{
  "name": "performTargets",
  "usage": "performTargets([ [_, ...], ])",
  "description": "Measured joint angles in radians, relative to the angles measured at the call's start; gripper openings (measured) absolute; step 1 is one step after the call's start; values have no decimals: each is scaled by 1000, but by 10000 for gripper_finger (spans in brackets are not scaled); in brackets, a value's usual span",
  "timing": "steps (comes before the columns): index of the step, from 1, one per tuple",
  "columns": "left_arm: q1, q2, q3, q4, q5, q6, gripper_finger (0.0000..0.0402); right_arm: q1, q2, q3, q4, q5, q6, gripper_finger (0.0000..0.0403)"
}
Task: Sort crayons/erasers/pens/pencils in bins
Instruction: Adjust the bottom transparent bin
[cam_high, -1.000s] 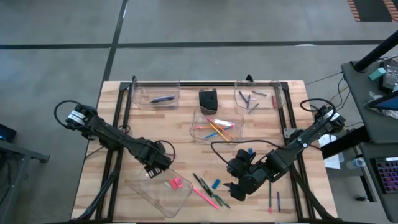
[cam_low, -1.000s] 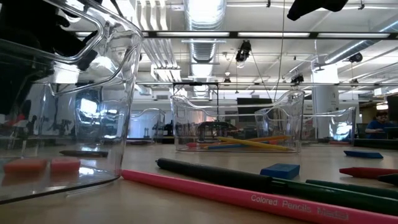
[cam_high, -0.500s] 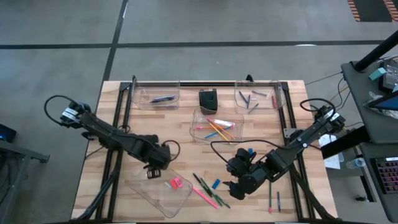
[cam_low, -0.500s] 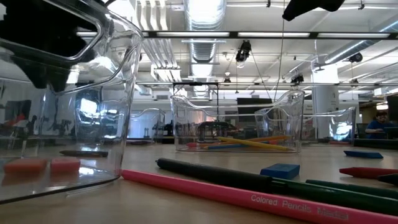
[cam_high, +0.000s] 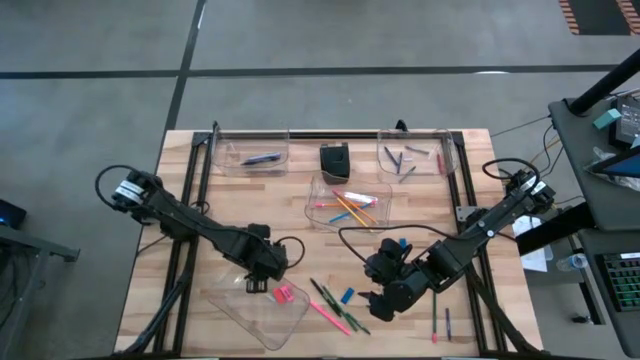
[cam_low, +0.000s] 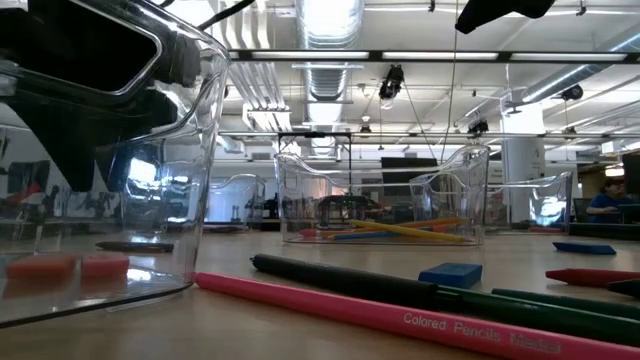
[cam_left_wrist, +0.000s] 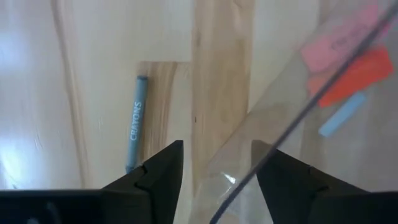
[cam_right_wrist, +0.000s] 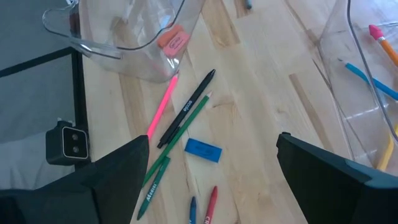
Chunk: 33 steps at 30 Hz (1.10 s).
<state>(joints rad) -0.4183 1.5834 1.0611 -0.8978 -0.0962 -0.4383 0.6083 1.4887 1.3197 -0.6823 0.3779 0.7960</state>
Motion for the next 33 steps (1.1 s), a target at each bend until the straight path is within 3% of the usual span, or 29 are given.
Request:
performTargets([
  [10, 0, -23, 1, -3, 21, -76, 76, 0, 0, 0, 2, 0, -9, 338],
  [17, -2, -24, 1, -6, 123, -86, 6, 0, 0, -1, 3, 0, -11, 338],
  [27, -65, -25, -21, -229, 158, -82, 6, 0, 0, -4, 3, 0, -11, 338],
  [33, -107, -26, -37, -277, 174, -83, 6, 0, 0, -4, 3, 0, -11, 338],
])
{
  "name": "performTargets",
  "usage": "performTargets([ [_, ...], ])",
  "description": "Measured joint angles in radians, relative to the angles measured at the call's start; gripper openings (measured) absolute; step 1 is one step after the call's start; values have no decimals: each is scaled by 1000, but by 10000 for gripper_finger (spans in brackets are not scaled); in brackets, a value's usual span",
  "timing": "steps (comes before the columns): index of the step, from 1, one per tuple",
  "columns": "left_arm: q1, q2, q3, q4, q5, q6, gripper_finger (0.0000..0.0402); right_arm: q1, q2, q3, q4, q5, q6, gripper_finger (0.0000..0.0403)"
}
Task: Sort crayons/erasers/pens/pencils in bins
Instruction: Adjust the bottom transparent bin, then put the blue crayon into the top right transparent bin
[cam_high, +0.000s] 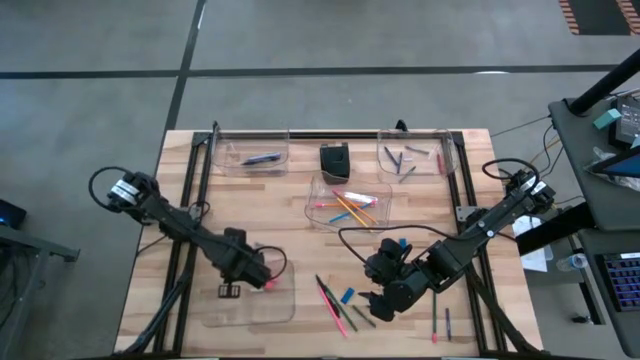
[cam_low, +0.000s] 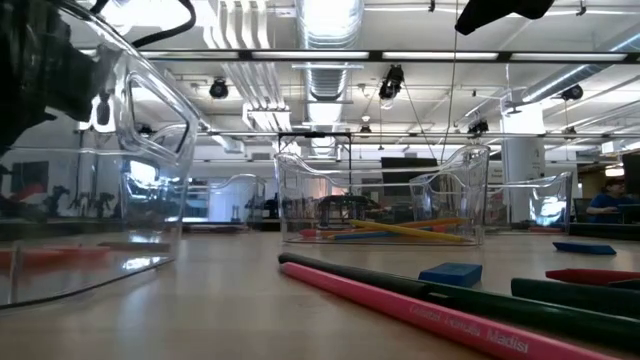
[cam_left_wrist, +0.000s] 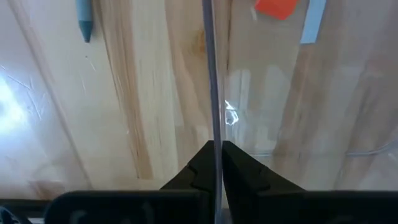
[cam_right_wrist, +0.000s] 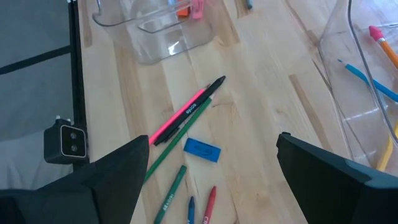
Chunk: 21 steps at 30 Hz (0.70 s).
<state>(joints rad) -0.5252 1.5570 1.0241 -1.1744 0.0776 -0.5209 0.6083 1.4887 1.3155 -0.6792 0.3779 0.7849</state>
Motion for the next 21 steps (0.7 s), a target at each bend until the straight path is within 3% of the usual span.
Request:
performTargets([
  [11, -12, -44, 5, 9, 44, -20, 17, 0, 0, 0, 5, 0, 0, 338],
  [21, -12, -130, 11, 15, -5, -49, 134, 0, 0, 0, 5, 0, 0, 338],
])
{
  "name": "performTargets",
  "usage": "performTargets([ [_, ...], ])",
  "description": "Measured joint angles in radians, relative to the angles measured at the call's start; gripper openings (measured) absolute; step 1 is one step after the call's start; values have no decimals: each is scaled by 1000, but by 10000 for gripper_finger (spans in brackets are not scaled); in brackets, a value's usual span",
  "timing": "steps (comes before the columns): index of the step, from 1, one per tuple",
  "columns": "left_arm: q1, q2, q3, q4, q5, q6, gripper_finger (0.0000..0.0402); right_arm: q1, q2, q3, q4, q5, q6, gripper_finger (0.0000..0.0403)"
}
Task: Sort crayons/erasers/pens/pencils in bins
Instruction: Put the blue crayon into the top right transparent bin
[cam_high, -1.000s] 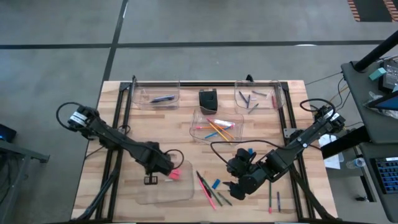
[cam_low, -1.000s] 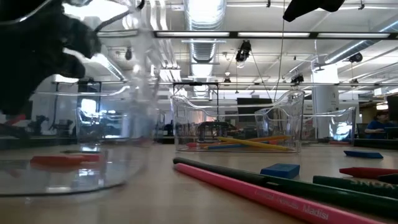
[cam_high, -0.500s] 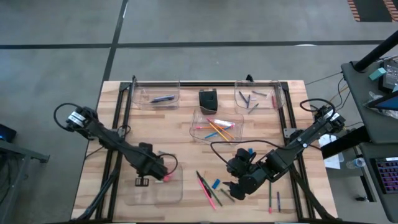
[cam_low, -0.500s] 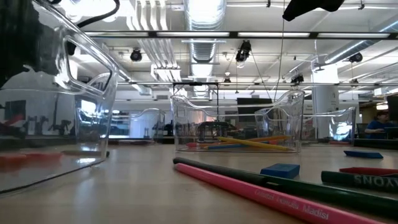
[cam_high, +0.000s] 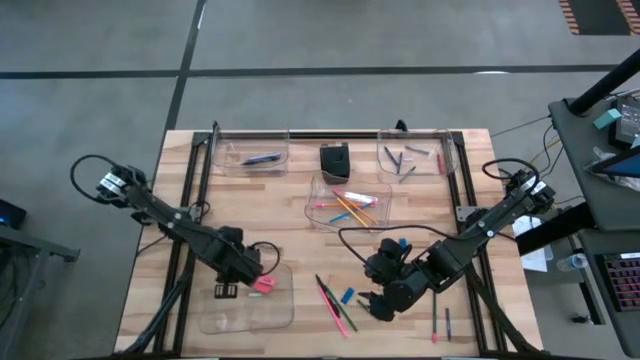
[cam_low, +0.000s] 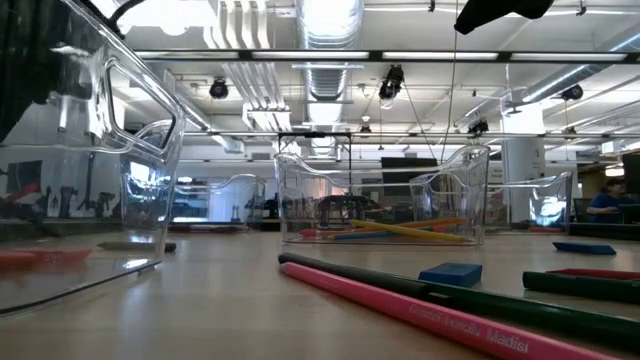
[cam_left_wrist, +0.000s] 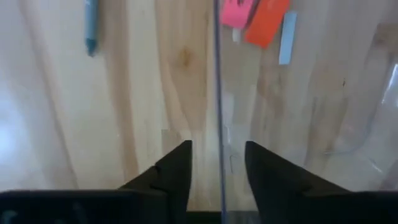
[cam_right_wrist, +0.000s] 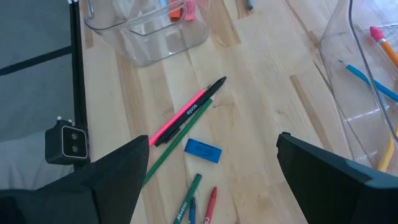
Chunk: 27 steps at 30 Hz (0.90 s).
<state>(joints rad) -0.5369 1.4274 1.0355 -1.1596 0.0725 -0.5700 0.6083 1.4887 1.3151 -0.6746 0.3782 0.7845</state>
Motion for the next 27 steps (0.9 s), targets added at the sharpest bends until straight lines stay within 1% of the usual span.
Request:
performTargets([
  [2, 0, -17, 15, 3, -34, -2, 153, 0, 0, 0, 0, 0, 0, 338],
  [4, 0, -41, 33, 32, -79, -1, 163, 0, 0, 0, 0, 0, -13, 338],
  [6, 0, -78, 46, 111, -130, 13, 166, 0, 0, 0, -4, -12, -26, 338],
  [8, 0, -118, 45, 259, -192, 66, 166, 2, 0, 0, -23, -38, -23, 338],
  [11, -2, -175, 11, 561, -262, 205, 166, 10, 0, -2, -63, -93, 24, 338],
  [14, 0, -205, -51, 862, -269, 345, 166, 32, 0, -17, -93, -115, 73, 338],
  [18, 7, -213, -151, 1207, -272, 488, 166, 62, 0, -57, -106, -126, 120, 338],
  [23, 16, -187, -259, 1589, -288, 558, 166, 79, 0, -141, -99, -181, 191, 338],
  [27, 19, -160, -319, 1826, -290, 602, 166, 92, 0, -241, -75, -206, 220, 338],
])
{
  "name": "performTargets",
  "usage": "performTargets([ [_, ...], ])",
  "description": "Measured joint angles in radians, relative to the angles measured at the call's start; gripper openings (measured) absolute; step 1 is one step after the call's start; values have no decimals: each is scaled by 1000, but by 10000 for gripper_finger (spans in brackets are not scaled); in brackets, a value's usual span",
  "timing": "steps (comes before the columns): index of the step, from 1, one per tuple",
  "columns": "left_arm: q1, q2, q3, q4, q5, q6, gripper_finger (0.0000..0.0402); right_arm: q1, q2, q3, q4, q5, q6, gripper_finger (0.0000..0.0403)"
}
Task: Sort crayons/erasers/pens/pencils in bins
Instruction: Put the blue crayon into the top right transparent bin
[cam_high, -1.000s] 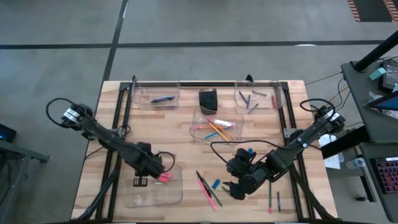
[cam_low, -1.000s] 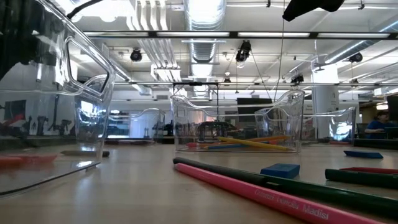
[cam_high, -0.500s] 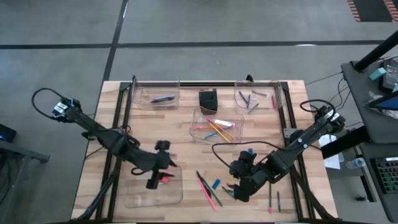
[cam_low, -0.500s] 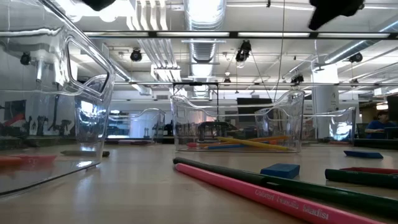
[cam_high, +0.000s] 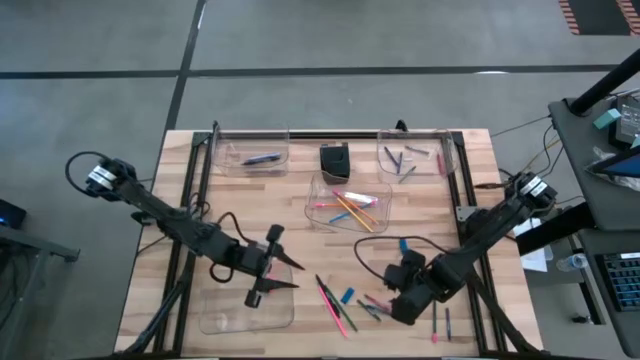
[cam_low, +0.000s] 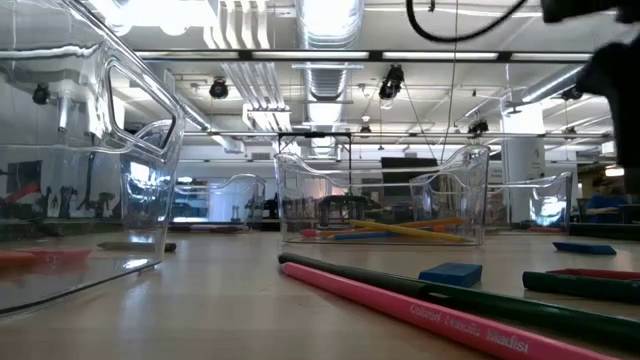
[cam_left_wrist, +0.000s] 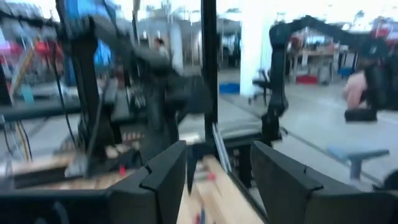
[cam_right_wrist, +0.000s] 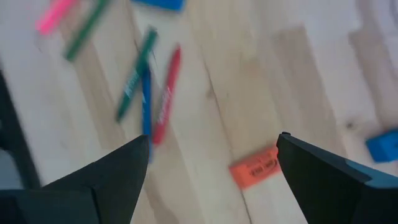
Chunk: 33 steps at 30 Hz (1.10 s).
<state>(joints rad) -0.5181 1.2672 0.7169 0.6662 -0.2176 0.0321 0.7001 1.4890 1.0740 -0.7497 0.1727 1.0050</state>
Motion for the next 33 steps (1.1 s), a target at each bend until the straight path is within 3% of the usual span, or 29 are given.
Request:
performTargets([
  [4, 2, 16, -16, 92, -2, 78, 166, 27, 0, -80, 56, -21, -10, 338],
  [13, 11, 21, -12, 92, -9, 86, 166, 80, 30, -132, 279, 45, -47, 325],
  [18, 10, 23, -12, 77, -8, 80, 166, 84, 130, -73, 253, 77, -73, 325],
  [24, 10, 23, -13, 79, -8, 80, 166, 65, 260, 73, 58, 116, -43, 325],
  [33, 10, 23, -13, 77, -8, 80, 167, 59, 313, 128, 36, 116, -62, 325],
])
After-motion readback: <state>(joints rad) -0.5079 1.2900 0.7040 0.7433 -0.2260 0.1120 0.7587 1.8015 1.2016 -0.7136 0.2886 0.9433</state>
